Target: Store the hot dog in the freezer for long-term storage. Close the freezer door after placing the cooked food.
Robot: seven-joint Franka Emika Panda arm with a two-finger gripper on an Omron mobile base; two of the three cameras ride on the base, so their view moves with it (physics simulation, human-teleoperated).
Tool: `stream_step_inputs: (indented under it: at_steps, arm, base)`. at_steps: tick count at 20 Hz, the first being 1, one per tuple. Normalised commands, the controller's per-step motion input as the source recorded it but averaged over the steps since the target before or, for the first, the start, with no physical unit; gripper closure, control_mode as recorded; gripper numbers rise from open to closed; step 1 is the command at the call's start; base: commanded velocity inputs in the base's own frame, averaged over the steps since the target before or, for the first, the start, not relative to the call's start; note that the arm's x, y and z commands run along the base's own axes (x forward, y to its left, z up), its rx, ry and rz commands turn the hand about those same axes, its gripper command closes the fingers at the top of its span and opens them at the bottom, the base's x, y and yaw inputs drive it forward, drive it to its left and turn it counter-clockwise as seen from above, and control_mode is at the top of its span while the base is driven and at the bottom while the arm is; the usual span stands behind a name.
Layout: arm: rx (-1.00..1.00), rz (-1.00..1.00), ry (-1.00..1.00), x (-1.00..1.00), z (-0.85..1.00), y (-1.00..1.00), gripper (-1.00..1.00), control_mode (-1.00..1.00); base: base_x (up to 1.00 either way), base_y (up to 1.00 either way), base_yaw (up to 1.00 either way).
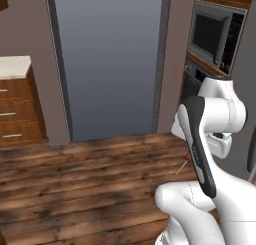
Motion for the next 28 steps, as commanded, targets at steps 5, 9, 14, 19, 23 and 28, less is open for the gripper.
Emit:
stream_step_inputs:
  at_steps: [5,9,14,19,23,28]
  arm:
    - [0.00,0.00,0.00,0.00,0.00,0.00,1.00,1.00]
    - [0.00,0.00,0.00,0.00,0.00,0.00,1.00,1.00]
    - [0.00,0.00,0.00,0.00,0.00,0.00,1.00,1.00]
    - [0.00,0.00,0.00,0.00,0.00,0.00,1.00,1.00]
    - [0.00,0.00,0.00,0.00,0.00,0.00,1.00,1.00]
    - [0.00,0.00,0.00,0.00,0.00,0.00,1.00,1.00]
  base:
    - [0.69,0.66,-0.37]
    - [0.71,0.68,-0.48]
    - [0.80,0.38,-0.75]
    - [0.40,0.17,-0.88]
    - [0.30,0.02,-0.86]
    - [0.34,0.07,-0.89]
